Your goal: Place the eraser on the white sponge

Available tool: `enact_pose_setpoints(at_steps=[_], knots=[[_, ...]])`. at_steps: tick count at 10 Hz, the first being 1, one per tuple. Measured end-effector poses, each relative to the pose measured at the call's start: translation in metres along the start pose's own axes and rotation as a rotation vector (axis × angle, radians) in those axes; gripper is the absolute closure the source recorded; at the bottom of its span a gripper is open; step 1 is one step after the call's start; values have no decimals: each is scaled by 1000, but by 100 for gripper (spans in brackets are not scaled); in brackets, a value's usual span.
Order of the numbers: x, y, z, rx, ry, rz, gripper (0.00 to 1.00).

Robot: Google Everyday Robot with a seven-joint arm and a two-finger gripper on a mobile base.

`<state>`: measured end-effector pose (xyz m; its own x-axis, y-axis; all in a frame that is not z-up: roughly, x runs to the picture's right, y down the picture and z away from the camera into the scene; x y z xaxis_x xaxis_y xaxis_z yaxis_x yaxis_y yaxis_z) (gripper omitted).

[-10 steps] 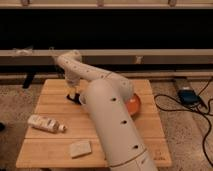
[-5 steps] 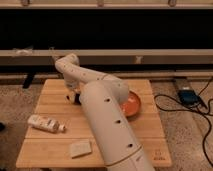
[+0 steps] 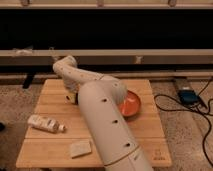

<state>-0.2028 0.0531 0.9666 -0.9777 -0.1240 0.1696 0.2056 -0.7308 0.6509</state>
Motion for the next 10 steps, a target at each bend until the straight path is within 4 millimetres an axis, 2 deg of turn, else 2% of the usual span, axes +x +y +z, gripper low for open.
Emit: enact_pose_setpoints(at_steps=[2,3,4,5,7,9,10], knots=[[-3,-3,1,-3,-13,-15,77],[-5,-8,-3,-5,-12,-34,89],[-6,-11,-11,-14,5,-53,97],[-8,-15,-21,-24,20,-70,100],[-11,-32,-66,-60,86,-140,100],[-16,-62,-107,-80,136,-218,100],[-15,-82,-121,-80,160,-259,100]])
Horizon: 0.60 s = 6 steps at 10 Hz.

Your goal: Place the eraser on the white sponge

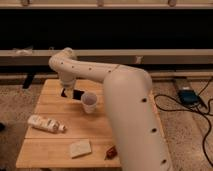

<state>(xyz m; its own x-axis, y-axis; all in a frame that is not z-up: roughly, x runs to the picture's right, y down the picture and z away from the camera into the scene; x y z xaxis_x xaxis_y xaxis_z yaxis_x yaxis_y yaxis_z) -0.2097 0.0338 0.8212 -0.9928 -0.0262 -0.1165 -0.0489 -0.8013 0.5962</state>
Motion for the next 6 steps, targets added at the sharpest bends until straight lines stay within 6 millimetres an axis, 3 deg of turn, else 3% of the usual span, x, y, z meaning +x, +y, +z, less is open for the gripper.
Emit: enact_pose_setpoints(at_steps=[2,3,6], knots=[[15,-36,-13,12,43,-76,100],[23,-70,-24,27,77,-139,100],[13,-124,-47,51,108,-222,100]])
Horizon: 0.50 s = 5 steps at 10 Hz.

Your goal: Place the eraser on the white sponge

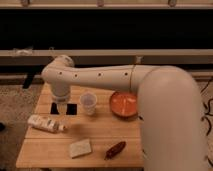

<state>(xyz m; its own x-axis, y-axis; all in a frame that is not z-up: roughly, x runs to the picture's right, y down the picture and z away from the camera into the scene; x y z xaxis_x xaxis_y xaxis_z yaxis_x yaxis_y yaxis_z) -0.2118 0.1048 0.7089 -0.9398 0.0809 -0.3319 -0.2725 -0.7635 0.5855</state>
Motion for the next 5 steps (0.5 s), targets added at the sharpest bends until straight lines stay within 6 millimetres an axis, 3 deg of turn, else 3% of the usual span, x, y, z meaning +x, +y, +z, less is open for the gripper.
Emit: enact_pose_setpoints(at_steps=[3,5], knots=[[-37,-47,-12,24,-34,-9,100],[-63,-68,-5,42,-87,31,100]])
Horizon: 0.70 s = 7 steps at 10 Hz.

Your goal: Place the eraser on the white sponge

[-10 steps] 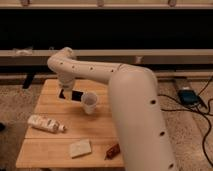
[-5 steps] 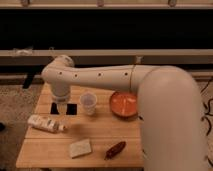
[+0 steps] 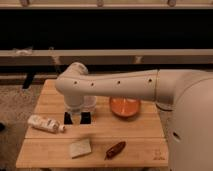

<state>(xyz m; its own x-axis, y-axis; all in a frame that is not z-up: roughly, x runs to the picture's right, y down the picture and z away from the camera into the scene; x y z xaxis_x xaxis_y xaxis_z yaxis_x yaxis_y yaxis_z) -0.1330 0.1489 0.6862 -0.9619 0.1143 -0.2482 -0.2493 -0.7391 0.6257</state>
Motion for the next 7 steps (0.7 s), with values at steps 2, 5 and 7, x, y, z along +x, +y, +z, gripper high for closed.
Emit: enact_pose_setpoints(at_steps=[2,5,7], knots=[[-15,-14,25,20,-65,44,100],[-19,-27,53,45,-128,56,100],[-20,-45,65,69,-179,48,100]])
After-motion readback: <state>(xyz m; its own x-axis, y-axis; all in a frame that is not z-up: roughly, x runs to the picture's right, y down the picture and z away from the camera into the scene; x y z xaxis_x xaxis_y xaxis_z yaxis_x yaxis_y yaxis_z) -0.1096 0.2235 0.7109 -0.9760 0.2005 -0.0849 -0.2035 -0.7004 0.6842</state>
